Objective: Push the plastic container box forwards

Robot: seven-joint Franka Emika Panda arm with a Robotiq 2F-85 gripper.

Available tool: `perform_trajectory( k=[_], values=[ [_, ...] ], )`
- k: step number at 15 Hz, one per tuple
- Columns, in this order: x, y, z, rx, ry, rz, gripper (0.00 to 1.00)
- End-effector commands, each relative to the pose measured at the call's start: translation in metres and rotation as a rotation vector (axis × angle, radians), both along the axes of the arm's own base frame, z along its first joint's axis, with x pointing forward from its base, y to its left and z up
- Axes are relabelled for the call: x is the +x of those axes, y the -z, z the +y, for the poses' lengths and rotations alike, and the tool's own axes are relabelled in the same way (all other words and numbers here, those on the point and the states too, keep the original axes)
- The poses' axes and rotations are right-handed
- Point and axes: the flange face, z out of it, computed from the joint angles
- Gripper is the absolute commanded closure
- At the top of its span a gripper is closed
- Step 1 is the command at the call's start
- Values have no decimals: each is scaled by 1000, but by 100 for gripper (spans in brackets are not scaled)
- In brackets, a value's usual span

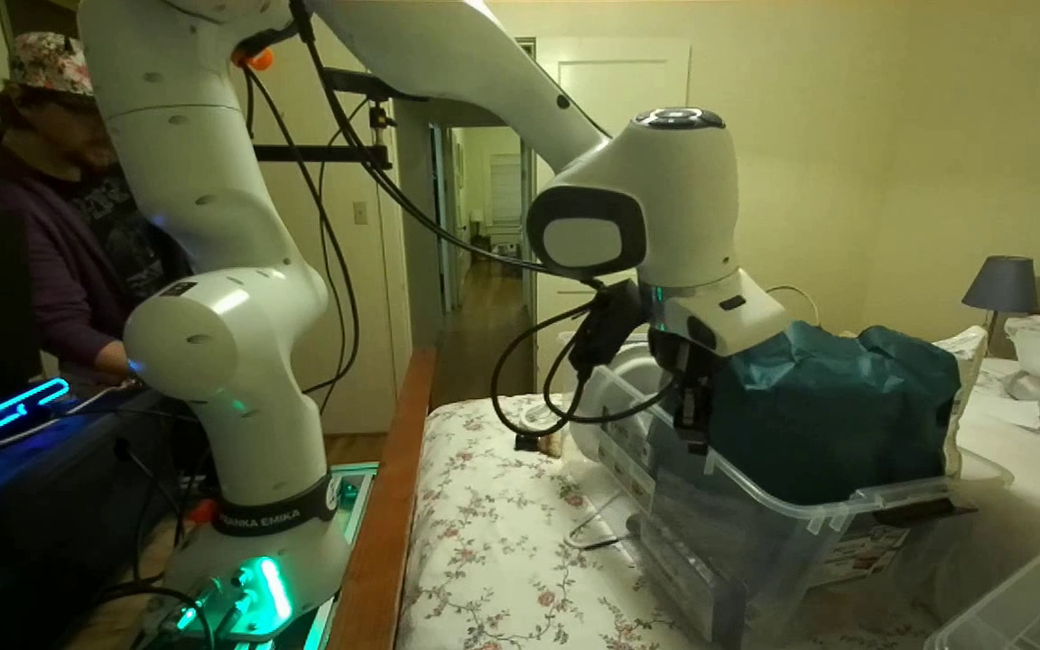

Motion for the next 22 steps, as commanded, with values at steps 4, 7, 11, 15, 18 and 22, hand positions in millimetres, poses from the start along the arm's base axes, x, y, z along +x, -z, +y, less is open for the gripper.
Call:
perform_trajectory(
  k=[4,7,11,15,18,22],
  values=[
    [19,19,-29,-224,55,-211,96],
    [22,22,-38,-250,96,-249,96],
    [-12,24,-50,-217,41,-60,63],
    [-40,-15,-35,-185,-108,41,40],
    [-60,-71,-28,-227,-185,90,16],
    [-107,-131,-15,-304,-351,191,0]
  ],
)
